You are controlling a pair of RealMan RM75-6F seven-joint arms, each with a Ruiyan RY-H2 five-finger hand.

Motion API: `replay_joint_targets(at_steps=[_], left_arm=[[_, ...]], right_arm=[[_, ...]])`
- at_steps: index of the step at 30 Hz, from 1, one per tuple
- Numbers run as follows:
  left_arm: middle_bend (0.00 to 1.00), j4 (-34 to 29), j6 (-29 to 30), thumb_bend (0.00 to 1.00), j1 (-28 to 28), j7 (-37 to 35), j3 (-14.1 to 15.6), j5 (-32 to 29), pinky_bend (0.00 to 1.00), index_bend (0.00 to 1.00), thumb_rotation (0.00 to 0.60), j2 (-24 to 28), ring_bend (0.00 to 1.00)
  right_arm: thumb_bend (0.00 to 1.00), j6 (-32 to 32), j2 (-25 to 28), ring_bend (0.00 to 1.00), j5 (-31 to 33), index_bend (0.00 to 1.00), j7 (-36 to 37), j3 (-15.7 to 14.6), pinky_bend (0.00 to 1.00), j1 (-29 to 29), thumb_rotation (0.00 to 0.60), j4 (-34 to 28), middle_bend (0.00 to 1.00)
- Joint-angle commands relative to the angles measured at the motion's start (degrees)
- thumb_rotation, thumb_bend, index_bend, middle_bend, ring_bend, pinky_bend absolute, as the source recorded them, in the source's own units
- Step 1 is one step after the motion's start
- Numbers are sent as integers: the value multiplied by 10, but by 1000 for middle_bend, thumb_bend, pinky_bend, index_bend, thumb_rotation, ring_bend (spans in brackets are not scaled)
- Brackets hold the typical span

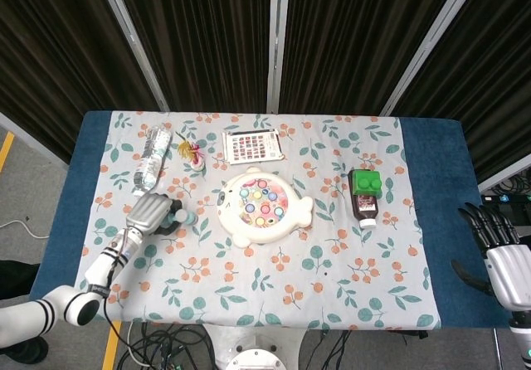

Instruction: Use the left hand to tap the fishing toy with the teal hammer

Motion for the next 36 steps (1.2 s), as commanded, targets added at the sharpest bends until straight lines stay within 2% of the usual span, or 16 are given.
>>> replay_joint_targets(at_steps=[1, 7, 17, 23, 27, 36], left_arm=[[496, 0, 1, 527, 3, -2, 0, 4, 431, 486, 600, 0, 376], [440, -1, -1, 524, 7, -2, -1, 11, 422, 413, 600, 1, 337], [402, -9, -1, 487, 14, 7, -3, 16, 414, 357, 600, 3, 310], [370, -16, 1, 351, 19, 18, -7, 12, 400, 309, 600, 4, 279], [363, -21, 0, 296, 20, 24, -11, 8, 391, 305, 600, 7, 271], [317, -37, 17, 270, 31, 27, -17, 9, 381, 286, 599, 15, 226]], right_arm=[[177, 0, 0, 0, 0, 0, -1, 0, 0, 0, 600, -1, 67], [177, -1, 0, 0, -1, 0, -3, 0, 0, 1, 600, -3, 67], [177, -1, 1, 0, 0, 0, -5, 0, 0, 1, 600, -5, 67], [178, -2, 1, 0, 0, 0, -5, 0, 0, 2, 600, -5, 67], [179, -2, 2, 0, 0, 0, -5, 0, 0, 2, 600, -5, 68], [179, -3, 3, 0, -1, 0, -5, 0, 0, 3, 600, -7, 70]])
